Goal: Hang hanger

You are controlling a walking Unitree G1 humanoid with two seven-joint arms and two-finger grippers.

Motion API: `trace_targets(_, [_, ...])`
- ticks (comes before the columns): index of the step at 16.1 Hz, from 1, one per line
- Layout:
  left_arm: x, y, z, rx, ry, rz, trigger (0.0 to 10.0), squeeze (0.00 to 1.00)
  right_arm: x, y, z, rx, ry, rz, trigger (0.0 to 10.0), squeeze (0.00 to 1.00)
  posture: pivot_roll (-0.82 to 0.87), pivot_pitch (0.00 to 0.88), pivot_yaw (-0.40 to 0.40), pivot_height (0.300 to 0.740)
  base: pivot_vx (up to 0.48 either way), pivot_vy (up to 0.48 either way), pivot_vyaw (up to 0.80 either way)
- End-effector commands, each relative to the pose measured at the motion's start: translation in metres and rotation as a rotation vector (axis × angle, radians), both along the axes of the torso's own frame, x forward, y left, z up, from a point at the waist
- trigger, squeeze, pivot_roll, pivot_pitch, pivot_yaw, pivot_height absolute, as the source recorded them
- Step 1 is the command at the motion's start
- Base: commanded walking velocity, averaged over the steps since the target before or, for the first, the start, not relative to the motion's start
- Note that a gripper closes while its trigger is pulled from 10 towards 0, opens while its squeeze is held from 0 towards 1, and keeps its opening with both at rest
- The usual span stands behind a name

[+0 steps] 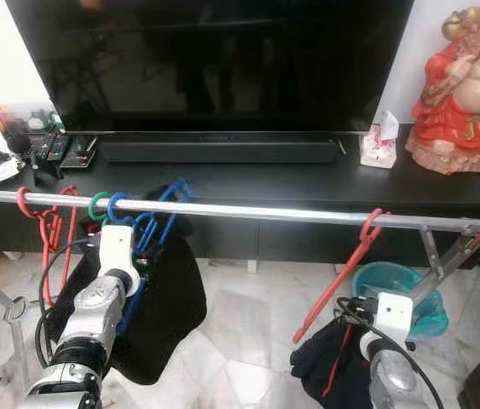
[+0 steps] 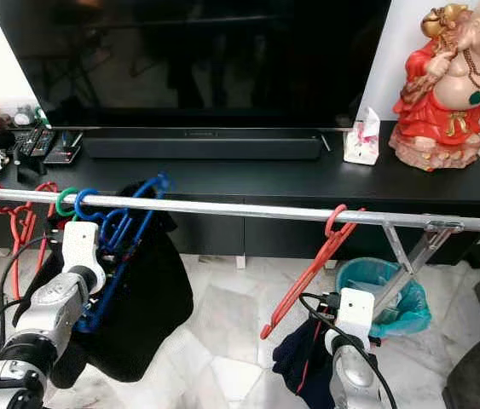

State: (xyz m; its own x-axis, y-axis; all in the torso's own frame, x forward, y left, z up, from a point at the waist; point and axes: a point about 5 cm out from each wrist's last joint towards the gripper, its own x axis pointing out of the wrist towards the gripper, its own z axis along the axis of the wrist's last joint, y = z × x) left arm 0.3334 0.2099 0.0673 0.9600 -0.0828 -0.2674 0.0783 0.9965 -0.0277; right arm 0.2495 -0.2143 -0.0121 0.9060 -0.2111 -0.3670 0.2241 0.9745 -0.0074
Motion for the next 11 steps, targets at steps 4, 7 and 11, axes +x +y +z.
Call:
trace_targets(4, [-0.0024,-0.0033,-0.0071,-0.053,-0.004,-0.009,3.4,0.00,0.0028,-0.0008,0.0042,-0.010,-0.028,0.003,10.0,0.00,-0.22,0.000,0.028,0.740,0.000,0.000,0.00])
trace_targets(7, [-0.0006,-0.0030,-0.0053,-0.012,-0.030,0.026,10.0,0.00,0.0038,0.0008,0.0050,-0.007,-0.032,0.004,10.0,0.00,-0.21,0.000,0.026,0.740,0.000,0.000,0.00])
trace_targets(11, [0.0036,0.0000,0.0015,-0.038,-0.093,0.116,10.0,0.00,0.0021,-0.0009,0.0043,-0.009,-0.031,-0.001,10.0,0.00,-0.22,0.000,0.029,0.740,0.000,0.000,0.00])
